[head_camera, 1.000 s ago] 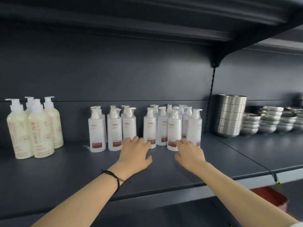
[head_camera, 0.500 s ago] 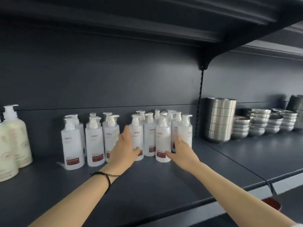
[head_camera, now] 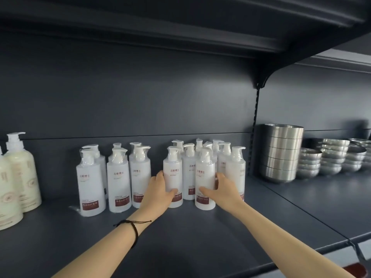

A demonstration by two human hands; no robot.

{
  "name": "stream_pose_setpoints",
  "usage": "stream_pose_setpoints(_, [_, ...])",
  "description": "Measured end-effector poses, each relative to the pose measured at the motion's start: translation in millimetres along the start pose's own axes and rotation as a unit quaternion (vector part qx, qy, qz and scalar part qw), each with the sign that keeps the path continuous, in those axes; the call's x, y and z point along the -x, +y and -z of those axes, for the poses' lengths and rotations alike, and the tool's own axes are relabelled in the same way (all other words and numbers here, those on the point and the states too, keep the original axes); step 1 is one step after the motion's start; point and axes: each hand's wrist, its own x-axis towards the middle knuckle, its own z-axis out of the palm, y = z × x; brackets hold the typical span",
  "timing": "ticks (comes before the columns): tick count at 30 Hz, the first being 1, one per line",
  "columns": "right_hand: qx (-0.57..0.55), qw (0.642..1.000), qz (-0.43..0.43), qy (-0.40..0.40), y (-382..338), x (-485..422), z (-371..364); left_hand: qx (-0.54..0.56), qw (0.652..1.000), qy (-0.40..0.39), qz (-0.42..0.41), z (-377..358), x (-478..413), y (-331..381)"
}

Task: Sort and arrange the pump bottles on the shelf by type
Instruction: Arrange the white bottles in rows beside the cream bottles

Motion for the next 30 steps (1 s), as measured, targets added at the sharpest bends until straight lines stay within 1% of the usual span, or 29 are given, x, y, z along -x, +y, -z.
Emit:
stream_pose_setpoints(4, [-0.018,0.998,0.010,-0.062,-11.9,12.7,-2.8,0.013,1.000,-0.019,-0.009,6.7,13.1,2.7])
stream_pose_setpoints(6, [-0.019,0.996,0.025,-0.080,-20.3,20.8,-8.9,0.012,1.000,-0.022,-0.013,13.8,22.6,4.1])
stream_pose_setpoints(8, [-0.034,0.995,0.030,-0.091,-29.3,29.5,-14.4,0.014,1.000,-0.016,-0.005,23.3,31.0,1.3])
stream_pose_setpoints(11, [-0.084,0.991,0.028,-0.097,-39.3,41.4,-24.7,0.022,1.000,-0.011,0.008,40.3,47.9,-4.4])
stream_pose_setpoints(15, [-0.126,0.987,0.035,-0.097,-50.6,50.9,-46.6,0.026,1.000,-0.006,0.000,63.4,69.9,-16.4])
stream_pose_setpoints(19, [-0.140,0.980,0.052,-0.130,-67.2,55.8,-66.6,0.016,1.000,-0.006,0.006,90.1,82.1,-29.2])
stream_pose_setpoints(22, [-0.159,0.974,0.060,-0.150,-79.7,58.3,-84.3,-0.011,1.000,0.000,0.010,114.0,88.5,-43.0])
stream_pose_setpoints(26, [-0.166,0.965,0.064,-0.192,-101.1,62.0,-108.9,-0.020,0.999,0.020,0.029,142.3,95.4,-64.6])
stream_pose_setpoints(30, [-0.172,0.964,0.078,-0.189,-118.8,62.4,-128.9,-0.044,0.998,0.036,0.032,159.4,97.6,-80.1])
